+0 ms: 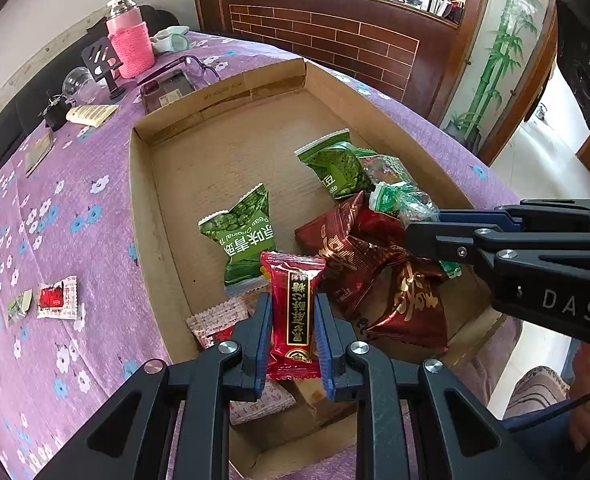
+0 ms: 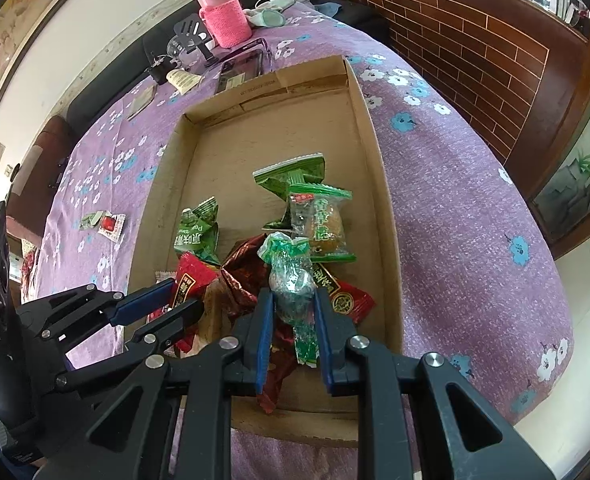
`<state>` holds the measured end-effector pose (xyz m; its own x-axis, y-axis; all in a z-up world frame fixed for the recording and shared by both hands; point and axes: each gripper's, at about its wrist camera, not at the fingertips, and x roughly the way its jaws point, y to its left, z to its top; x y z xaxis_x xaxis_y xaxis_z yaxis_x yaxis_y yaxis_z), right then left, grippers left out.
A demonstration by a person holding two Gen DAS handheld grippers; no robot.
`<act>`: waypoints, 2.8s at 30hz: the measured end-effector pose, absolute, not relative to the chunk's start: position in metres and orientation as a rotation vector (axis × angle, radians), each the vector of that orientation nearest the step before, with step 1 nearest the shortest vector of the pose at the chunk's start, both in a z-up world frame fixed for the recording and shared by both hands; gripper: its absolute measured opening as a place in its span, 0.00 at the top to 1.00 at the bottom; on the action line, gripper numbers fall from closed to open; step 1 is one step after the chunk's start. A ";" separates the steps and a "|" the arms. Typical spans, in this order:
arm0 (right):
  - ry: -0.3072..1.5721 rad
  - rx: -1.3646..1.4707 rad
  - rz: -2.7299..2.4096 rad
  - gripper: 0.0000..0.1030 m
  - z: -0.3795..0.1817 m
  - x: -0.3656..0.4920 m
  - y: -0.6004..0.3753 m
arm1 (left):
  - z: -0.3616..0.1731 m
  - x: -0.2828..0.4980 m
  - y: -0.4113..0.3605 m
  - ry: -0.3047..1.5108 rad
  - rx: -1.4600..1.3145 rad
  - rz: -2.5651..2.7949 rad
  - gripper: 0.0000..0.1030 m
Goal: Organize snacks
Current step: 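Lower both snacks into the tray and open both grippers, then move both grippers back toward the last snacks on the tablecloth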
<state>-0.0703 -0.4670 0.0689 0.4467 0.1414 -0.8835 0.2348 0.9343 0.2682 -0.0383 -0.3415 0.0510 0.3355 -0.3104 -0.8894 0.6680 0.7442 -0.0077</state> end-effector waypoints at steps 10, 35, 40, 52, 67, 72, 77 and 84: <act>1.107 0.384 -0.071 0.80 0.073 -0.074 -0.465 | 0.055 -0.042 -0.342 1.018 0.422 -0.668 0.69; 1.037 0.354 -0.101 0.72 0.094 -0.080 -0.438 | 0.085 -0.040 -0.290 0.929 0.341 -0.607 0.55; 1.040 0.304 -0.055 0.72 0.097 -0.072 -0.412 | 0.090 -0.036 -0.259 0.926 0.288 -0.555 0.55; 1.043 0.159 0.058 0.72 0.105 -0.063 -0.344 | 0.092 -0.015 -0.168 0.943 0.158 -0.392 0.55; 1.055 0.132 -0.035 0.68 0.108 -0.085 -0.355 | 0.076 0.119 -0.087 1.002 0.111 -0.200 0.58; 1.055 0.150 -0.101 0.68 0.109 -0.096 -0.373 | 0.048 0.160 -0.094 1.076 0.116 -0.196 0.68; 1.055 0.172 -0.143 0.68 0.109 -0.101 -0.385 | 0.028 0.174 -0.095 1.136 0.091 -0.207 0.73; 1.060 0.163 -0.124 0.68 0.108 -0.094 -0.380 | 0.019 0.136 -0.084 1.186 0.063 -0.272 0.73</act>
<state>-0.0937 -0.3796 0.1076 0.4838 -0.0225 -0.8749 0.1794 0.9810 0.0740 0.1355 -0.0838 0.0188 0.3473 -0.1766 -0.9210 0.2423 0.9656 -0.0938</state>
